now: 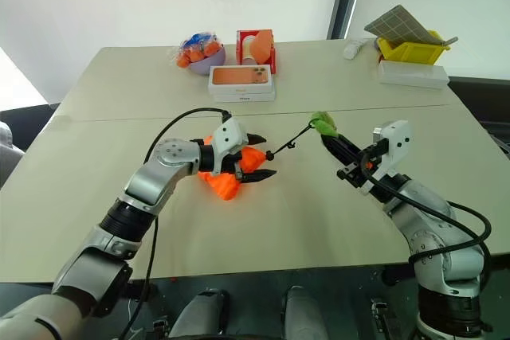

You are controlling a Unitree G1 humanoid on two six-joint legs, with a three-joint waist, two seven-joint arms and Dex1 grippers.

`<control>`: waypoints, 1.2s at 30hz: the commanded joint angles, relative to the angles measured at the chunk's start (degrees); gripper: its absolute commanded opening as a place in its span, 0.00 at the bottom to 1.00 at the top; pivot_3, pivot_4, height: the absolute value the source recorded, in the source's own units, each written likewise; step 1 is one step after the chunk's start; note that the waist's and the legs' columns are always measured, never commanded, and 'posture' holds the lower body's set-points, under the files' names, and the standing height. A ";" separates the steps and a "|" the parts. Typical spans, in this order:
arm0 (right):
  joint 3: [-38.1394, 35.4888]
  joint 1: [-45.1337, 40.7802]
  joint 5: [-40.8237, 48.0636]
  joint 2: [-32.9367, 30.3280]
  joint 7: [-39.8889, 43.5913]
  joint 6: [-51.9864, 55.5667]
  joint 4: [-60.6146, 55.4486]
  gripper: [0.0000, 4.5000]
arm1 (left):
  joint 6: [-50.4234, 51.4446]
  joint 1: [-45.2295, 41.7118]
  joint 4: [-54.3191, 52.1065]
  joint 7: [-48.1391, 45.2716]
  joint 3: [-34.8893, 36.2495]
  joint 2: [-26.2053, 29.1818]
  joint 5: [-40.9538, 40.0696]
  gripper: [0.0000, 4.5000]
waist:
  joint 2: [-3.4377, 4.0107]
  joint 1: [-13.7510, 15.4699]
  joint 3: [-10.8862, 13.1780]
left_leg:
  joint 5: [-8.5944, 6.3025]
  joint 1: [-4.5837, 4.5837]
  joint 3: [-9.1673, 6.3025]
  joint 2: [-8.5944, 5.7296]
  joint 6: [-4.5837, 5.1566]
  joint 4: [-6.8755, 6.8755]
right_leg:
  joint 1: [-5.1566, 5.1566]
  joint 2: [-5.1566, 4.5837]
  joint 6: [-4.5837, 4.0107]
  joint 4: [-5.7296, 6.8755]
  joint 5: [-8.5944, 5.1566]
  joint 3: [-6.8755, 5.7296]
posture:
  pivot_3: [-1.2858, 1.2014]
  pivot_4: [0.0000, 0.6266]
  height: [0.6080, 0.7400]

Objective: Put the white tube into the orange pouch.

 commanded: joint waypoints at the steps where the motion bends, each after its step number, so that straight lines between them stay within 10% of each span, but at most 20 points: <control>1: 0.16 -0.80 0.32 -0.29 0.45 -1.70 -0.60 0.00 | 1.21 0.33 -2.85 0.94 0.09 -0.74 -0.13 1.00 | 0.00 0.00 0.00 | 0.00 0.00 0.00 0.00 0.00 0.00 | 0.01 0.00 0.00 0.00 0.00 0.00 | 0.52 0.24 1.00; 7: 0.38 -0.58 0.51 -0.44 0.54 -1.91 -0.76 0.00 | 2.95 1.05 -2.93 1.92 -0.15 -0.97 0.24 0.81 | 0.00 -0.04 0.00 | 0.00 0.01 0.00 0.00 0.00 0.00 | 0.00 0.01 0.00 0.01 0.00 0.00 | 0.52 0.24 1.00; 14: 0.49 -0.30 0.64 -0.52 0.63 -2.10 -0.91 0.00 | 3.29 1.44 -3.11 2.82 0.32 -1.24 0.13 0.01 | 0.01 0.00 0.00 | 0.00 0.01 0.00 0.00 0.00 0.01 | 0.01 0.01 0.01 0.02 0.00 0.00 | 0.52 0.24 1.00; 36: 1.63 -0.69 0.13 -0.31 0.48 -2.71 -1.00 0.00 | 13.71 3.80 -7.84 -2.34 7.84 0.53 -13.97 0.01 | 0.01 -0.03 -0.01 | 0.00 0.02 -0.01 0.00 0.00 0.03 | 0.02 0.01 0.00 0.04 0.00 0.00 | 0.52 0.24 1.00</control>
